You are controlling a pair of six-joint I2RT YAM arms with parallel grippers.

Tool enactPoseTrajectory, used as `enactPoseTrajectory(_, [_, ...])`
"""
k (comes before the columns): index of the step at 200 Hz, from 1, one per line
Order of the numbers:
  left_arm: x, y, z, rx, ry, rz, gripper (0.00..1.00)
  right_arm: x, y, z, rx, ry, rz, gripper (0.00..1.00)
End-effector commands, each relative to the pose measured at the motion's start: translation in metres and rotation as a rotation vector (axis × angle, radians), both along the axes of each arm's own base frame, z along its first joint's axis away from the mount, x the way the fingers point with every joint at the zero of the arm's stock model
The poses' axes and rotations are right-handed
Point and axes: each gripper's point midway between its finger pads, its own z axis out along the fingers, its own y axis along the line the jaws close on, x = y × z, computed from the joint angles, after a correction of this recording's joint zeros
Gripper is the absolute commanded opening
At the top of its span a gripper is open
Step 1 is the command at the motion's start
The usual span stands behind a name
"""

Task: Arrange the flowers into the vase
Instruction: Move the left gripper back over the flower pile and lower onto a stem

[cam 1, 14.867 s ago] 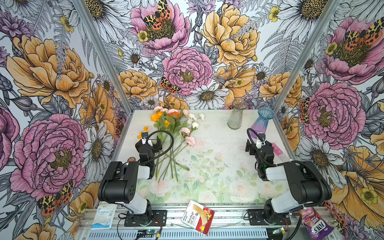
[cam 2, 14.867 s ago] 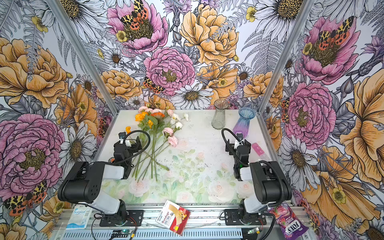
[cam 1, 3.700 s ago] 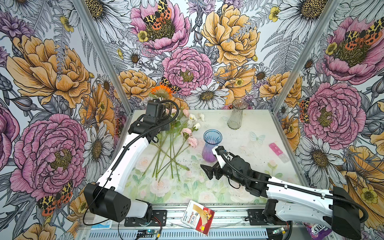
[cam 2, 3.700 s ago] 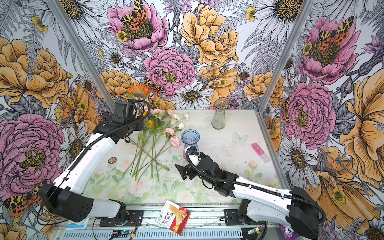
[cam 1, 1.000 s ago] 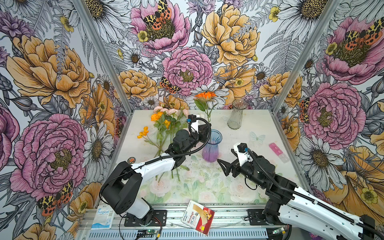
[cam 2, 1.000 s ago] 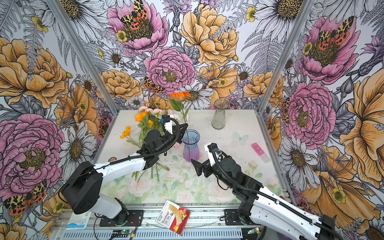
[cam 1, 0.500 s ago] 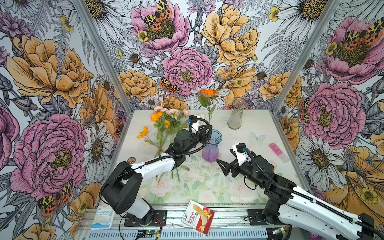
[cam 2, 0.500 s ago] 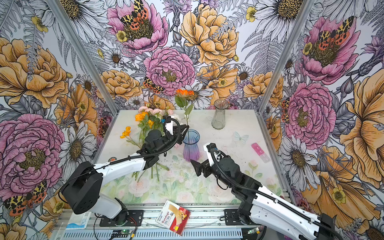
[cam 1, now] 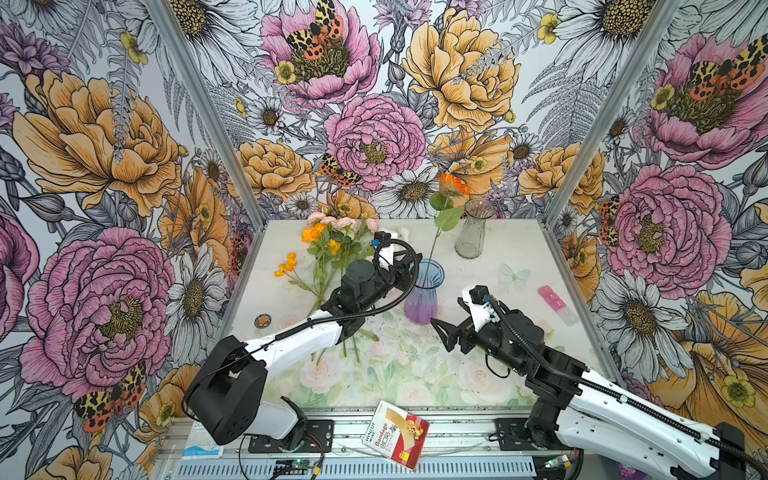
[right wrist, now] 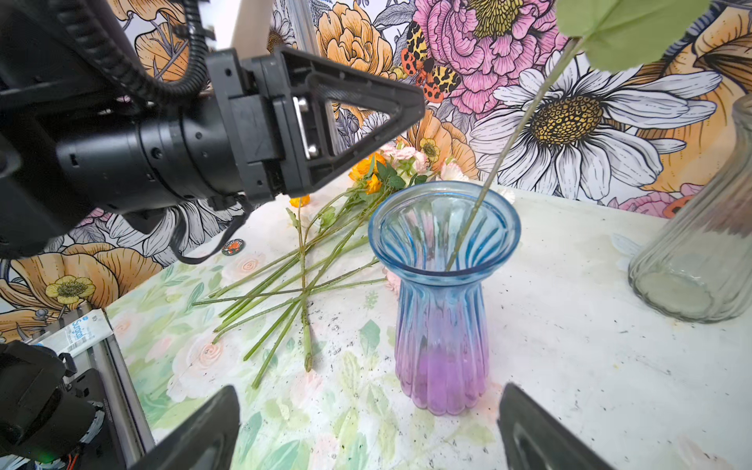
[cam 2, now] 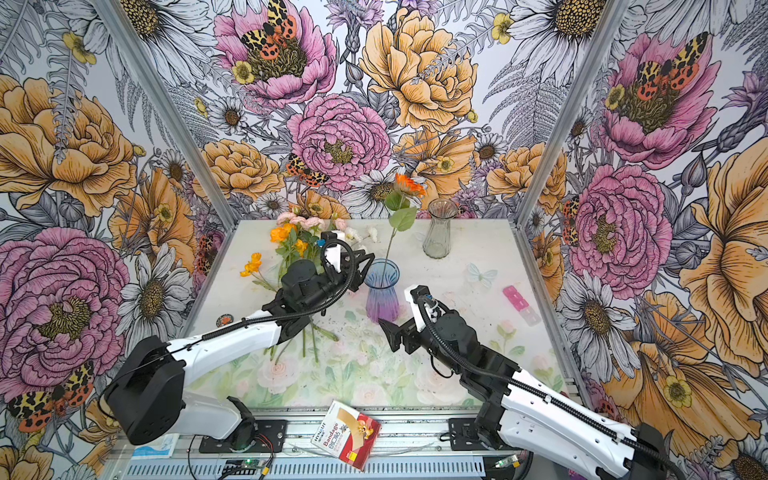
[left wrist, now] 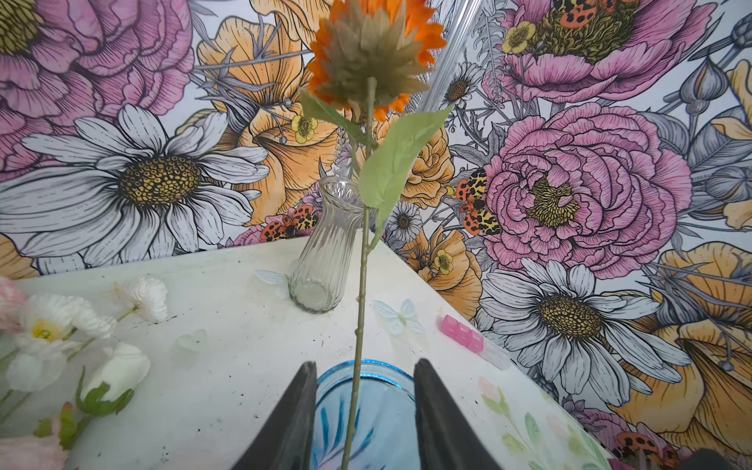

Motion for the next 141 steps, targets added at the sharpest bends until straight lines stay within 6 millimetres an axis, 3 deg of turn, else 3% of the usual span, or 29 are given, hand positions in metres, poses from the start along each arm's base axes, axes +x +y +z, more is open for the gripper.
enactPoseTrajectory(1, [-0.001, 0.032, 0.009, 0.088, -0.029, 0.12, 0.47, 0.003, 0.005, 0.005, 0.002, -0.017, 0.015, 1.0])
enactPoseTrajectory(26, [0.009, 0.078, 0.001, 0.199, 0.051, 0.291, 0.54, 0.005, 0.014, 0.004, -0.01, -0.004, 0.037, 1.0])
enactPoseTrajectory(39, [0.022, 0.116, -0.015, 0.254, 0.164, 0.439, 0.56, 0.005, 0.021, 0.005, -0.014, 0.003, 0.052, 1.0])
enactPoseTrajectory(63, [0.043, 0.177, -0.076, 0.307, 0.485, 0.578, 0.55, 0.003, 0.038, 0.007, -0.031, 0.01, 0.087, 0.99])
enactPoseTrajectory(82, [0.049, 0.192, -0.13, 0.278, 0.708, 0.526, 0.52, -0.001, 0.054, 0.008, -0.036, 0.015, 0.121, 0.99])
enactPoseTrajectory(101, [0.053, 0.193, -0.167, 0.268, 0.829, 0.492, 0.45, -0.005, 0.068, 0.008, -0.027, 0.022, 0.15, 1.0])
enactPoseTrajectory(141, [0.064, 0.194, -0.204, 0.308, 0.914, 0.52, 0.4, -0.011, 0.082, 0.003, 0.007, 0.037, 0.186, 0.99])
